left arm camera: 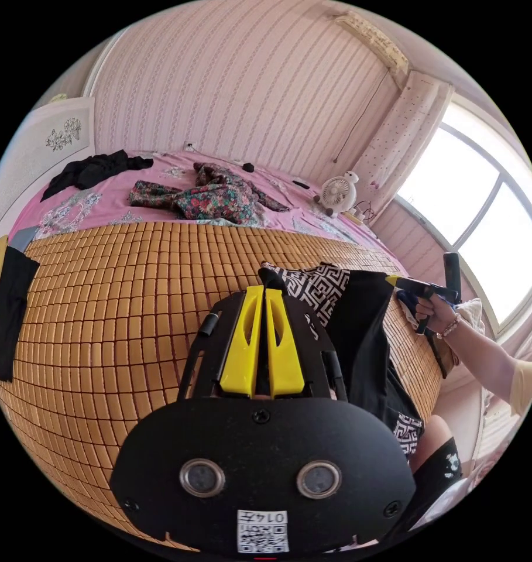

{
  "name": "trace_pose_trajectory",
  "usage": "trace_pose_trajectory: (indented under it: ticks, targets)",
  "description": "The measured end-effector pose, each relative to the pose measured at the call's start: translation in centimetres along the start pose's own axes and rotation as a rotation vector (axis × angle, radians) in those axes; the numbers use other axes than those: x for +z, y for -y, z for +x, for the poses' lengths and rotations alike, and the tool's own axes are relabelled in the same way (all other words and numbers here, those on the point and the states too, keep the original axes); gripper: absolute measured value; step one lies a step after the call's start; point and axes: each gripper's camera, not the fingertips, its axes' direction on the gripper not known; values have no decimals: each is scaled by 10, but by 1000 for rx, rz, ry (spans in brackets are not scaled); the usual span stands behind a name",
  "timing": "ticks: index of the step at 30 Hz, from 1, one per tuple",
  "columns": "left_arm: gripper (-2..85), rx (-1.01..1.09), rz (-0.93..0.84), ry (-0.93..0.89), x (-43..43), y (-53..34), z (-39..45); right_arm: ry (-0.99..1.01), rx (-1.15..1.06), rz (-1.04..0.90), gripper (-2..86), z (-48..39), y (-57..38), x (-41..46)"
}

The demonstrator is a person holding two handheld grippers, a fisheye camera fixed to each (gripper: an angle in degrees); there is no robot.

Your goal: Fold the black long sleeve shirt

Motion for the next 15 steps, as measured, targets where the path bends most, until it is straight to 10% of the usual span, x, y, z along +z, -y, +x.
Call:
trace_pose_trajectory:
  ticks: [6, 15]
  targets:
    - [-7, 110, 20, -215, -114, -100, 27, 134, -117, 34, 10, -56, -107, -83]
    - [-7, -253, -230, -122, -158, -295, 30, 8, 23, -298, 13, -107, -229, -49]
